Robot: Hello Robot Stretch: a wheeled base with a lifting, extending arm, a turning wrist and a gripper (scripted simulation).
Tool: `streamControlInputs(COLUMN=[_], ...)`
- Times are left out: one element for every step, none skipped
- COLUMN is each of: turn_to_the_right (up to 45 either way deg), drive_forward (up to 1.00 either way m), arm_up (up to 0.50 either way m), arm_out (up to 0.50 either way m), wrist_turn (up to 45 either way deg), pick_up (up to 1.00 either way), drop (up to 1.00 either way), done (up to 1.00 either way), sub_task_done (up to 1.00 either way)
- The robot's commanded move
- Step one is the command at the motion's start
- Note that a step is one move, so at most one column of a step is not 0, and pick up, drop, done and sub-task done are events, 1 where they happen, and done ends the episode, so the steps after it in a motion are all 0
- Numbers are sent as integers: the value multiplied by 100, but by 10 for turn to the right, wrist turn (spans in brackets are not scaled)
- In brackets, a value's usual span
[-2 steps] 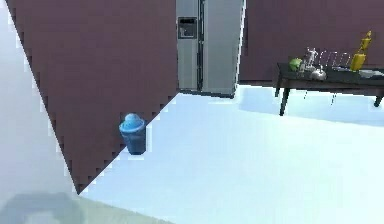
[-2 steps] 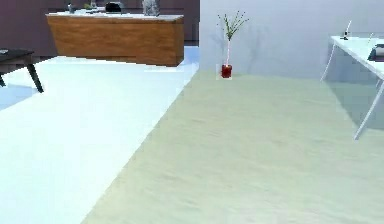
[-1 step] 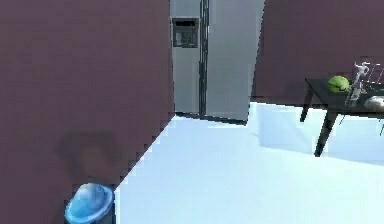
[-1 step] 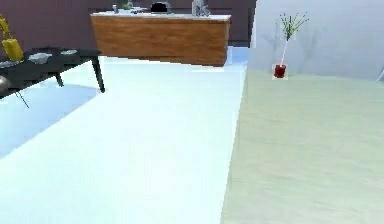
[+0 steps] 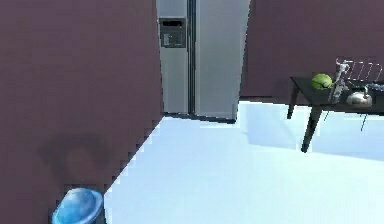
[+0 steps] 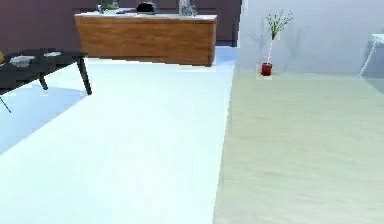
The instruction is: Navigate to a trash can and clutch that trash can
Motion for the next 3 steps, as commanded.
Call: streamControlInputs(turn_to_the_right=[0,-450,-450], drive_forward=[30,0,0], arm_up=[0,0,0], arm_out=[0,0,0], wrist_turn=[0,0,0], pick_up=[0,0,0], drop=[0,0,0], done=[0,0,0], sub_task_done=[0,0,0])
